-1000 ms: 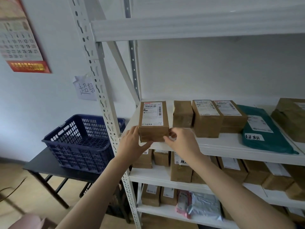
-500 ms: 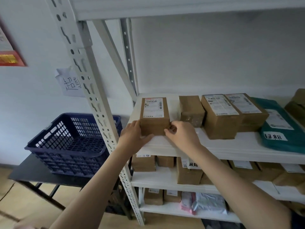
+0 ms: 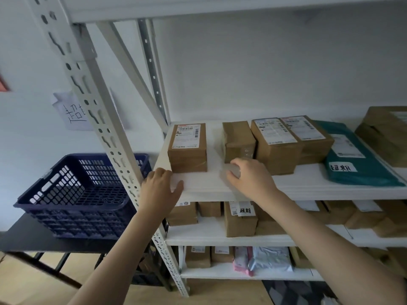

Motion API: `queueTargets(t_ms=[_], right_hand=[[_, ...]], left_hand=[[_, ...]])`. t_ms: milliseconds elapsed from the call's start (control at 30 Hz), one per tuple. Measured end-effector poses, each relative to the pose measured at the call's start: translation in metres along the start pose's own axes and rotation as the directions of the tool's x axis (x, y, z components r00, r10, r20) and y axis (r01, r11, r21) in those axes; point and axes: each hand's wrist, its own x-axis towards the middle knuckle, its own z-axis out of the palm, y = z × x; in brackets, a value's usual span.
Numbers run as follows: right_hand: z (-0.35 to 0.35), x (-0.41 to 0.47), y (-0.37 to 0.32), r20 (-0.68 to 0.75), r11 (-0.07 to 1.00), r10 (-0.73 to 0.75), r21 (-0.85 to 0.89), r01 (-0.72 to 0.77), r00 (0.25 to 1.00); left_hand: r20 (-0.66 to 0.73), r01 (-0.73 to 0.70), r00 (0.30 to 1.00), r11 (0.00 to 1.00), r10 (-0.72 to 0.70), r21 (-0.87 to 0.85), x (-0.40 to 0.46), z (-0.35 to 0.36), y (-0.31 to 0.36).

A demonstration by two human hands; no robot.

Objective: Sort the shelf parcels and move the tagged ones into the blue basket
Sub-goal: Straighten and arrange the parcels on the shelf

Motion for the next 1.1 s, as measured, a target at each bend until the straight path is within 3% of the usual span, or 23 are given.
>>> queueTargets(t_ms=[100, 433, 767, 1100], right_hand=[[-0.011, -0.012, 0.017, 0.015, 0.997, 0.043, -0.063, -0.042, 0.999], [-0.026, -0.029, 0.037, -0.006, 0.987, 0.133, -0.095, -0.133, 0.991], [-0.023, 0.009, 0.046, -0.001, 0.983, 0.183, 0.032, -0.183, 0.983], [-0.014, 0.023, 0.054, -0.002, 0.985, 0.155, 0.071, -0.155, 0.988]], left_hand=[[-0.049, -0.007, 0.999, 0.999, 0.005, -0.032, -0.014, -0.002, 0.017], [0.114, -0.272, 0.949, 0.945, 0.295, -0.184, 0.000, -0.005, 0.109], [0.188, -0.109, 0.970, 0.964, 0.156, -0.241, 0.044, 0.010, 0.138], [0.113, -0.181, 0.969, 0.942, 0.221, -0.284, 0.063, 0.020, 0.142]])
